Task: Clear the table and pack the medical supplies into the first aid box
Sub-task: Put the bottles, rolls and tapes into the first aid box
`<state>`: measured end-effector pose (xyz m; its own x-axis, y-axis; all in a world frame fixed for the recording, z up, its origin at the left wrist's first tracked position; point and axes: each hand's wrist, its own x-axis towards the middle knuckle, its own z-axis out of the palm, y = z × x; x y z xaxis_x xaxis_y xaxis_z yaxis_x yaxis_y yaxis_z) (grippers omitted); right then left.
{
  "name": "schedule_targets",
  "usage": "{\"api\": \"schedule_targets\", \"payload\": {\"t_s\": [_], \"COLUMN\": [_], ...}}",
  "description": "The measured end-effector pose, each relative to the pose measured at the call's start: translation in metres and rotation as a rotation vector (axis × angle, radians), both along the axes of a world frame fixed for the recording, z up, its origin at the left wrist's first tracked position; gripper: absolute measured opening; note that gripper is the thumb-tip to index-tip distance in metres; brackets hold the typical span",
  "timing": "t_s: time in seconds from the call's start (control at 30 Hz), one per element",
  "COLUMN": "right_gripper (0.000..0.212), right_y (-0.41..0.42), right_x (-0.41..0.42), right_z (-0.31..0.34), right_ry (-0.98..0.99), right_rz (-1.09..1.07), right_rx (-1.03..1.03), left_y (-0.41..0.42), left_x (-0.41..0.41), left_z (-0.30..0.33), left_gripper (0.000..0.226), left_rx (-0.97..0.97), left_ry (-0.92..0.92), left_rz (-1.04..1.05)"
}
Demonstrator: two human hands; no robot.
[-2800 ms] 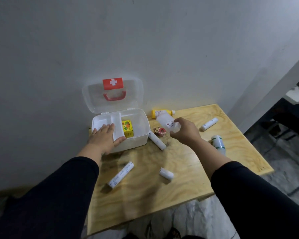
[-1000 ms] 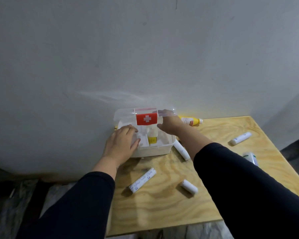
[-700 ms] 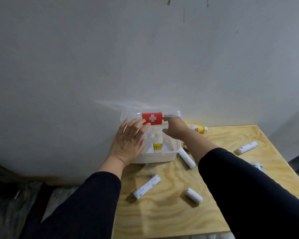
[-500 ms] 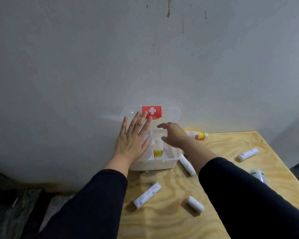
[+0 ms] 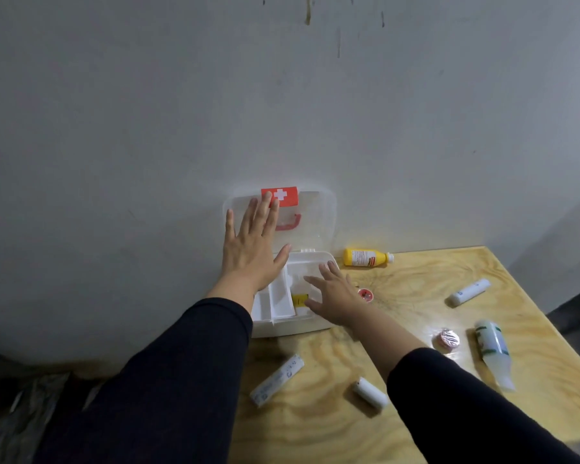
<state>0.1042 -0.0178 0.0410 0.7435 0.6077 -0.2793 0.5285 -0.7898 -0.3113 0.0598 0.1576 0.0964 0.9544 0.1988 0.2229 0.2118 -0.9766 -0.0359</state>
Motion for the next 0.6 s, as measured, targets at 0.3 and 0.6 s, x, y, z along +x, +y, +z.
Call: {"api": "schedule_targets", "payload": {"t_s": [0.3, 0.6], "right_gripper": [0.034, 0.032], "right_y": [-0.036, -0.073], "right_x": [-0.009, -0.031], "right_z": [-0.008, -0.057], "right_ry": [-0.192, -0.059], "right_rz": [-0.440, -0.526], "right_rx": [0.517, 0.328], "left_y": [-0.009, -0.030], "left_x": [-0.013, -0.049], "left_z": [-0.015, -0.067], "left_gripper": [0.084, 0.076], "left_rx": [-0.067, -0.252], "left_ry": [-0.023, 0.334], "left_rz": [0.019, 0.100]}}
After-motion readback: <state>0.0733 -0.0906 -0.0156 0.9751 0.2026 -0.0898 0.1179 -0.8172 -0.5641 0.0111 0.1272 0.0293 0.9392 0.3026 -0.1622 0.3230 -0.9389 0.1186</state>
